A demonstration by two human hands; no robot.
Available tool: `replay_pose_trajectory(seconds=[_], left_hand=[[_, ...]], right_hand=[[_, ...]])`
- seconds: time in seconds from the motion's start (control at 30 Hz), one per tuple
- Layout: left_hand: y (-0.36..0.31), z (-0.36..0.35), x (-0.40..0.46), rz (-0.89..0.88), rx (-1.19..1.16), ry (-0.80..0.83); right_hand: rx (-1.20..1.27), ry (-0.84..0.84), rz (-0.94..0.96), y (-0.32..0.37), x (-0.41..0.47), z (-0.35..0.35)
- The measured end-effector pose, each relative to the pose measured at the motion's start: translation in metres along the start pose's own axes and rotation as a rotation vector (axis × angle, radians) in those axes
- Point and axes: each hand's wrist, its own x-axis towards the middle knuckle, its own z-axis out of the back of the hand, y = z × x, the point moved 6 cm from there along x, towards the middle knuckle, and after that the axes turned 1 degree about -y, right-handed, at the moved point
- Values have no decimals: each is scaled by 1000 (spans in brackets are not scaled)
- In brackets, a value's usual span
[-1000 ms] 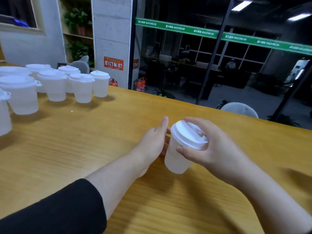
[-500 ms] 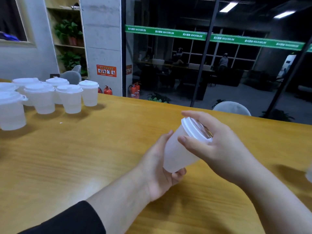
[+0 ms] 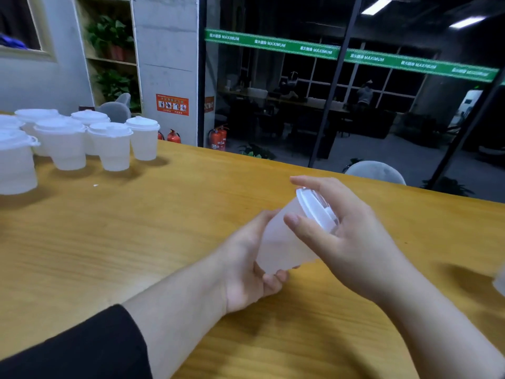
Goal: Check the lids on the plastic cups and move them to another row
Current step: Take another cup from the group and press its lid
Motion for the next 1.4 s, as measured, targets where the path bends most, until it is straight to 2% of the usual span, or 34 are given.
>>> replay_pose_trajectory(seconds=[0.1,0.2,0.27,0.4,0.47,0.53,0.6,0.73,0.83,0.9,0.97,1.03,1.1,1.17,1.3,1.4], left_hand=[[-8,0,0,-228,-64,-128],[-21,3,-2,-500,87,-195],[-24,6,-2,-450,95,-204],[-10,3,-1,-77,27,-19],[-6,-1,-2,-21,32,83],[-4,-3,-3,-11,-12,89],[-5,-4,-3,-68,-46,18],[-17,3,0,-350,-91,-157],[-26,8,-3,-596,-18,-283],[-31,10,-5,-675,36,-339],[-32,11,-2,-647,72,-333],[-29,11,3,-523,55,-285],[-21,9,4,-371,-47,-209],[-15,9,0,-299,-127,-153],[-14,3,-18,-392,-136,-161],[-36,-11,-46,-581,85,-349]], right_hand=[[91,-209,-54,-2,3,-1],[206,-315,-163,-4,5,-1],[239,-234,-190,-6,6,-1],[181,43,-69,-3,1,3],[156,66,20,3,-4,4],[113,54,90,6,-6,1],[110,9,88,7,-5,-2],[236,-147,13,4,0,-1],[414,-230,-56,2,1,-2],[489,-254,-87,-1,0,-4],[489,-263,-109,-3,0,-6],[440,-254,-145,-7,1,-7],[396,-243,-188,-10,1,-7],[350,-245,-209,-10,-2,-6],[374,-258,-228,-4,-21,-3],[531,-263,-257,10,-38,5]])
